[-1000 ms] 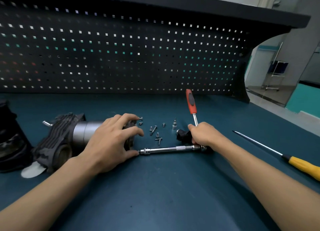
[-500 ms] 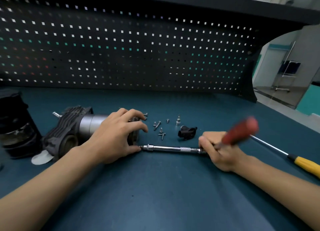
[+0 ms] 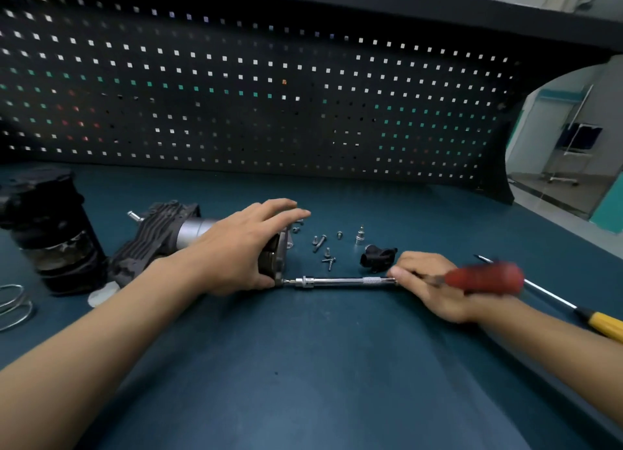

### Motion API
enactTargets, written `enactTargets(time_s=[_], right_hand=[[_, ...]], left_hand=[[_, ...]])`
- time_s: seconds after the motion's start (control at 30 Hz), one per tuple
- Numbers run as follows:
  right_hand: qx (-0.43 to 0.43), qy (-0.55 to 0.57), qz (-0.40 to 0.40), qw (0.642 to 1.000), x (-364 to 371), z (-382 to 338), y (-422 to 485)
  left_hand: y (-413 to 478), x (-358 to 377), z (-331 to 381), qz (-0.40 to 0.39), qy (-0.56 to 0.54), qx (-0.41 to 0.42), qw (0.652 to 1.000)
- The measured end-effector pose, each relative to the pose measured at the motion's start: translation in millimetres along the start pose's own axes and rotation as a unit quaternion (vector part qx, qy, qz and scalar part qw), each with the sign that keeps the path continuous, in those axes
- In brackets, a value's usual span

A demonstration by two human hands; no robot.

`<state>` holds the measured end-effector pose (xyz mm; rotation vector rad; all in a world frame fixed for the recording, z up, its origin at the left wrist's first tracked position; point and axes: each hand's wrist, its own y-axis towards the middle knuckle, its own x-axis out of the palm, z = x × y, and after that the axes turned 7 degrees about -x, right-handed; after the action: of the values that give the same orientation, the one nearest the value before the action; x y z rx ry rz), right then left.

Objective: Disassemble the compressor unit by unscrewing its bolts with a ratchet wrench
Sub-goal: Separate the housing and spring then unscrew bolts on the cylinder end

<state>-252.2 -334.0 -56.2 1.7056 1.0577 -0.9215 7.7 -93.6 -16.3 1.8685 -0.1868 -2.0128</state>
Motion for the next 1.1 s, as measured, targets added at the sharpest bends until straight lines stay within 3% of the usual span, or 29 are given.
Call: enactTargets(time_s=[0.07,0.17,0.27,0.37,0.43,0.5,0.57,0.63,0.83,1.1], right_hand=[[0.096,0.098,0.011,0.991,-3.6,-6.0,6.7],[0.250,0.213,0.028,0.944,-7.5,-13.3,18.4],[0.356,0.296,-0.015,0.886,-16.9,-19.4,25.0],[0.388,0.441,-0.094,0.804,-22.3,-22.5,18.9],[0.374,0.500,-0.091,0.775,-23.2,-21.7,13.3],[0.347,0.530,-0.087,0.769,-22.9,-22.0,6.9],[0.315,0.547,-0.096,0.770,-23.0,-22.3,0.5],[0.289,0.544,-0.095,0.782,-23.4,-24.6,-4.8],[0.143,0.333,-0.040,0.931,-19.4,-28.7,-16.2],[0.017,0.183,0.070,0.980,-3.1,-19.5,-11.4]], left_hand=[[0.4,1.1,0.9,-0.003,0.010,0.004,1.000],[-1.4,-0.5,4.6,0.010,0.027,-0.004,1.000],[-6.6,1.6,29.5,0.106,0.055,0.051,0.992],[-1.6,21.2,72.5,0.142,0.063,0.123,0.980],[4.3,36.3,93.9,0.081,0.054,0.082,0.992],[6.7,47.2,98.7,-0.009,0.048,0.013,0.999],[5.7,51.1,94.5,-0.058,0.027,-0.028,0.998],[4.9,52.3,90.9,-0.055,0.009,-0.042,0.998],[4.3,56.9,91.0,-0.053,0.024,-0.042,0.997],[10.6,59.9,96.2,-0.058,0.041,0.005,0.997]])
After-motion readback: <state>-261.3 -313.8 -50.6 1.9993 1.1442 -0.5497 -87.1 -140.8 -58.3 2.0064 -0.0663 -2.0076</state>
